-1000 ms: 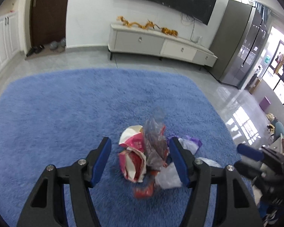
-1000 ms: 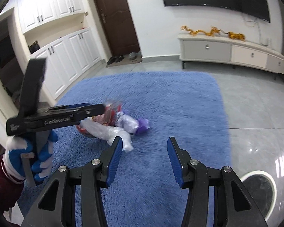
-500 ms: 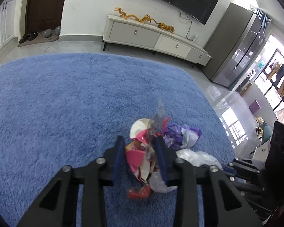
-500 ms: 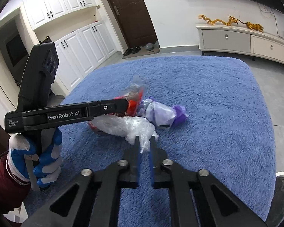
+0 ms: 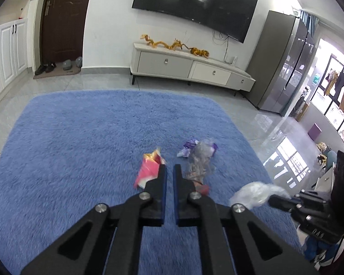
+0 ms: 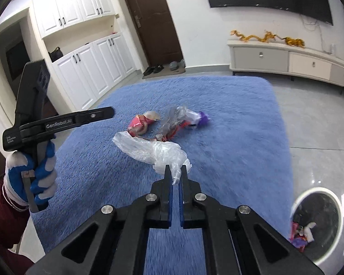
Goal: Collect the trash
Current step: 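Grasp the pink chip bag with the left gripper while the right grasps the clear plastic bag, then carry both bags over the trash bin and open both grippers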
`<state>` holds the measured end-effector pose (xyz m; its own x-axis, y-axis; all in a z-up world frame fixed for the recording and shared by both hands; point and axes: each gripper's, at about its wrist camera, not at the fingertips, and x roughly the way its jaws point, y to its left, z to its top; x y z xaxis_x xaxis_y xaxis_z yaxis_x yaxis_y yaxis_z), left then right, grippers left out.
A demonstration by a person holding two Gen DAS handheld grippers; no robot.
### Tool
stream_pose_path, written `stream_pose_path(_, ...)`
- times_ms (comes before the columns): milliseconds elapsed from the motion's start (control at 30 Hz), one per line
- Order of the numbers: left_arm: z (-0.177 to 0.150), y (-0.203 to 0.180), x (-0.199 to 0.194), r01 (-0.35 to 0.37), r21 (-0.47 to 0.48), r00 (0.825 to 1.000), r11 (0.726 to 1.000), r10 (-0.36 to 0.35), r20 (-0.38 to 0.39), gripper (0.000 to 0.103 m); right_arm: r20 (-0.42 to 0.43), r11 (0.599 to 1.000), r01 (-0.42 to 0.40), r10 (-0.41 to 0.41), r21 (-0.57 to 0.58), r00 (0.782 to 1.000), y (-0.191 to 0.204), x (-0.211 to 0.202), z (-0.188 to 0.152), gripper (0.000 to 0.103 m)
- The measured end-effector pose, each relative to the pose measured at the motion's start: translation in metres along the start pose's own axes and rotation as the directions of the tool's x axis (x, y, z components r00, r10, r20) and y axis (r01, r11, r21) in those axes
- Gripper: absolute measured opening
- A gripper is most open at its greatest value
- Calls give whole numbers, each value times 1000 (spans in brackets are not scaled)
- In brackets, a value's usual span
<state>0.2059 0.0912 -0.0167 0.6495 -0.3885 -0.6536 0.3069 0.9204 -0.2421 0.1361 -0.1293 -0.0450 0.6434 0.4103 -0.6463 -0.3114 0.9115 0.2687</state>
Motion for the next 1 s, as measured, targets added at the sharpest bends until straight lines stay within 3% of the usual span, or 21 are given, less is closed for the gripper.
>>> stream_pose_path(267, -9, -18, -38, -10, 25, 999, 1000, 9, 45, 3, 76, 998, 53, -56, 37, 996, -5, -54, -11, 4)
stream_pose_path(467, -9, -21, -35, -40, 31, 998, 999, 39, 49, 8, 107, 995, 75, -82, 67, 991, -15, -76, -21, 4)
stream_pose_path(500, -8, -21, -29, -56, 32, 998, 998, 54, 43, 11, 110, 994, 77, -86, 78, 990, -18, -77, -22, 4)
stream_pose_path(567, -6, -18, -18, -78, 26, 996, 997, 77, 38, 54, 112, 992, 81, -92, 92, 989, -24, -79, -23, 4)
stream_pose_path(600, -5, -15, -11, -88, 19, 995, 996, 87, 41, 61, 113, 991, 86, -97, 99, 989, -27, -79, -24, 4)
stream_pose_path(1000, 2, 13, 93, -143, 10, 985, 990, 144, -94, 57, 80, 971, 148, -166, 187, 983, -72, -69, -22, 4)
